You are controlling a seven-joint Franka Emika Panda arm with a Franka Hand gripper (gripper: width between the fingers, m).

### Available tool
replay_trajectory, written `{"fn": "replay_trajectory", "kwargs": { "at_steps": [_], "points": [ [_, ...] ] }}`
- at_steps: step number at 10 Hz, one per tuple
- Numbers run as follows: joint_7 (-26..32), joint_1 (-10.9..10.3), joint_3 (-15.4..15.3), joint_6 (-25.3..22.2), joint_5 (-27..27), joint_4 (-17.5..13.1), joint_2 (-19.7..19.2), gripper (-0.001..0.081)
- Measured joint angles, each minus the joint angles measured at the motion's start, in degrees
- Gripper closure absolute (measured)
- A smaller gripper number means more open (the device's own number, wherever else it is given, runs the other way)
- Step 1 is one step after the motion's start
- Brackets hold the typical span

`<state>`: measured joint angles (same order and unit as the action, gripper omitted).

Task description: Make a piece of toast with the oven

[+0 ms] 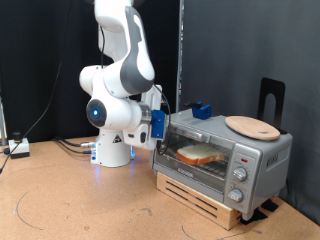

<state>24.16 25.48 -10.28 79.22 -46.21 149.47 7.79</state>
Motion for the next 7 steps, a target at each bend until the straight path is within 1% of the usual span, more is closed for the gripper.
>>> {"fn": "replay_trajectory", "kwargs": {
  "at_steps": [1,2,4,5,6,7],
  "points": [
    [-1.2,0.1,0.0,0.8,-0.9,0.8,1.7,0.0002],
    [-3.1,0.7,0.3,2.4,-1.0,0.9,2.3,0.0002],
    [-6.0,2.8,1.7,6.8,-0.7,0.4,1.7,0.0002],
    [-6.3,3.7,2.4,8.6,0.2,-0.2,0.8,0.0002],
    [-6.3,4.3,2.7,9.1,0.7,-1.0,-0.4,0.0002],
    [-6.3,4.3,2.7,8.4,0.7,-1.0,-0.4,0.0002]
  ]
}}
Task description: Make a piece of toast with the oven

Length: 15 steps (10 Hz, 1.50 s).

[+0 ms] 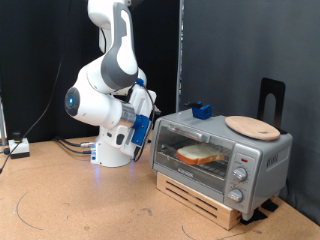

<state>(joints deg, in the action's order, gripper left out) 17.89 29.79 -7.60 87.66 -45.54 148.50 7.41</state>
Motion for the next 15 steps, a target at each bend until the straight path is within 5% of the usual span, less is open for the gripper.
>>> {"fn": "replay_trajectory", "kwargs": {
  "at_steps": [4,8,11,13,15],
  "points": [
    [1.6,1.2,2.0,-4.2,5.2,-5.7,-5.6,0.0002],
    [2.5,1.3,2.9,2.7,0.5,-10.9,-12.3,0.0002],
    [3.9,1.1,1.8,3.1,0.3,-12.6,-13.5,0.0002],
    [5.4,0.9,0.5,0.4,1.8,-18.2,-17.8,0.0002],
    [5.5,0.7,-0.5,4.3,0.1,-21.9,-21.0,0.0002]
  ]
}}
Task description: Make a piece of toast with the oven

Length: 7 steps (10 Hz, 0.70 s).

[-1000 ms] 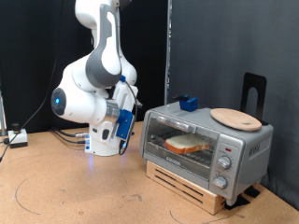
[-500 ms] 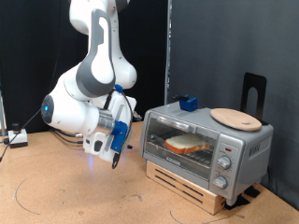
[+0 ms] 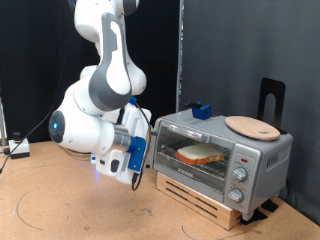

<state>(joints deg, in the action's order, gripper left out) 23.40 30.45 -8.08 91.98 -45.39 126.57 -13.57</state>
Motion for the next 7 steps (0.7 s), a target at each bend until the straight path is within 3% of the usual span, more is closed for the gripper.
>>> {"fn": "replay_trajectory", "kwargs": {
  "at_steps": [2,4,6,7],
  "points": [
    [-0.1,-0.2,-0.2,1.4,-0.7,-0.6,-0.7,0.0002],
    [2.1,-0.2,-1.1,4.0,-7.4,-1.1,-1.5,0.0002],
    [3.3,-0.2,-2.6,2.4,-14.2,-4.2,-4.5,0.0002],
    [1.5,-0.2,-3.1,0.5,-15.0,-6.6,-6.7,0.0002]
  ]
}}
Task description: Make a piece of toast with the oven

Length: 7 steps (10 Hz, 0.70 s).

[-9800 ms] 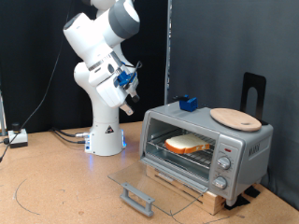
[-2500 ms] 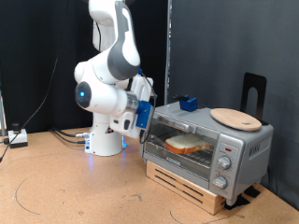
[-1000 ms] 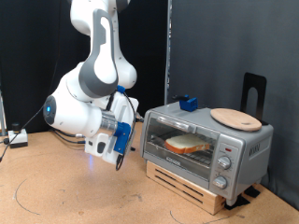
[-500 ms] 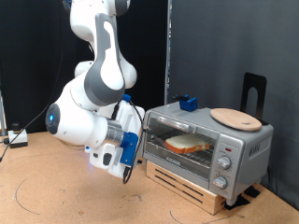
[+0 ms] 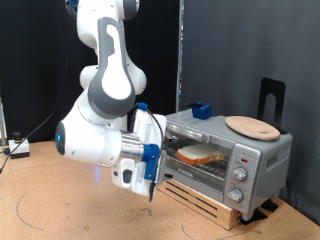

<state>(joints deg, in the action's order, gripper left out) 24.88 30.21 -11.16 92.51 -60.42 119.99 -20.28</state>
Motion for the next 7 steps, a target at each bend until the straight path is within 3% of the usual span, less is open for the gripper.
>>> {"fn": "replay_trajectory", "kwargs": {
  "at_steps": [2,4,7],
  "points": [
    [-6.1,-0.6,-0.8,-1.7,-0.1,-4.9,-4.3,0.0002],
    [-8.3,-1.8,-1.0,-1.7,0.3,-9.5,-8.4,0.0002],
    [-6.3,-2.0,-1.1,-0.4,-0.8,-9.4,-9.0,0.0002]
  ]
}}
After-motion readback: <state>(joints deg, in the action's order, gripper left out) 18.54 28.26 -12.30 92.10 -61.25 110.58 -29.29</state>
